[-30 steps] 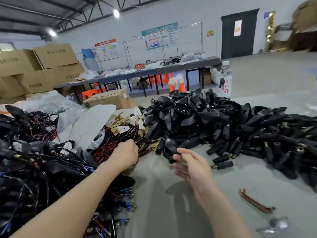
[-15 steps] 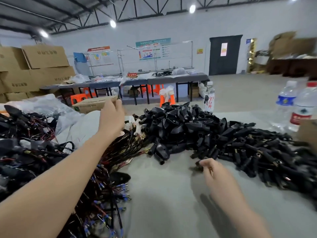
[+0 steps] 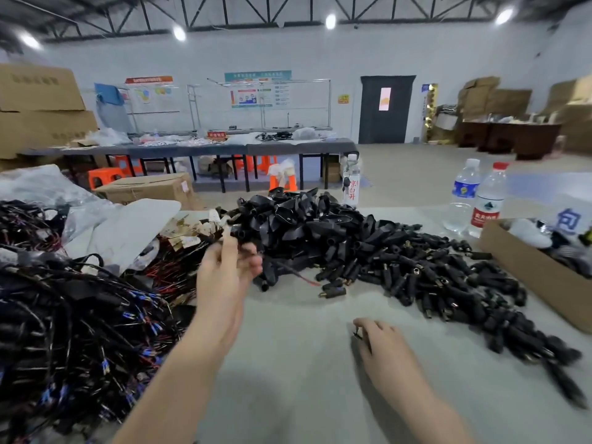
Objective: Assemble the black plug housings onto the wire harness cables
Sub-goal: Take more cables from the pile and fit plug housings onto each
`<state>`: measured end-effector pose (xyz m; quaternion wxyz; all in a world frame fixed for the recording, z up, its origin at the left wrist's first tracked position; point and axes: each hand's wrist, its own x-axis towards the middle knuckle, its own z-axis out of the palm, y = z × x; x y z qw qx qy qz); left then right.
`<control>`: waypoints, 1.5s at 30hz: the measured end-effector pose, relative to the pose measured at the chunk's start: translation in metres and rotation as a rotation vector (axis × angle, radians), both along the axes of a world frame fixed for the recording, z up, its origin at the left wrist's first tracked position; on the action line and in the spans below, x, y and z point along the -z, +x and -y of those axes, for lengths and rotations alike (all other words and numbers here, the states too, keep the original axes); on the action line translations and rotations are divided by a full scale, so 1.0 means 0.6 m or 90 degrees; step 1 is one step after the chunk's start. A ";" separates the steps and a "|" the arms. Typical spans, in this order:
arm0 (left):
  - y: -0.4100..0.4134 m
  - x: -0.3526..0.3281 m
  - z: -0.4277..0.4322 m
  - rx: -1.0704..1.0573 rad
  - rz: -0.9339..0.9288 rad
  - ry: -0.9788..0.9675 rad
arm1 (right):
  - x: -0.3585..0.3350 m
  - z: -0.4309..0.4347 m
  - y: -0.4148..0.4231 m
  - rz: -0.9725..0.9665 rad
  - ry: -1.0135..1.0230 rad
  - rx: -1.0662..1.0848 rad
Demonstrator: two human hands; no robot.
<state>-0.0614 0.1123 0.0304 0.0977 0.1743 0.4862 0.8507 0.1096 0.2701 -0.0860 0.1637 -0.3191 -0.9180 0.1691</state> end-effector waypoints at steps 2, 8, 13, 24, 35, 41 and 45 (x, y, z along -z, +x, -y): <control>0.026 0.065 0.012 -0.004 0.079 0.007 | 0.009 0.003 0.014 -0.019 0.016 0.003; 0.047 0.177 0.035 -0.052 0.208 -0.056 | 0.018 -0.002 0.042 -0.118 -0.010 0.031; 0.029 0.197 0.061 -0.155 0.027 -0.446 | 0.021 -0.011 0.048 -0.130 -0.008 0.039; 0.080 0.206 0.047 -0.316 -0.392 -0.972 | 0.003 -0.008 0.060 -0.192 0.018 0.121; 0.058 0.189 0.074 0.195 -0.581 -0.677 | -0.057 -0.048 -0.078 -0.062 0.094 -0.020; 0.043 0.192 0.089 0.269 -0.560 -0.648 | -0.038 -0.073 -0.152 0.142 0.094 -0.084; 0.036 0.207 0.071 0.231 -0.619 -0.665 | -0.021 -0.076 -0.156 0.108 0.149 -0.048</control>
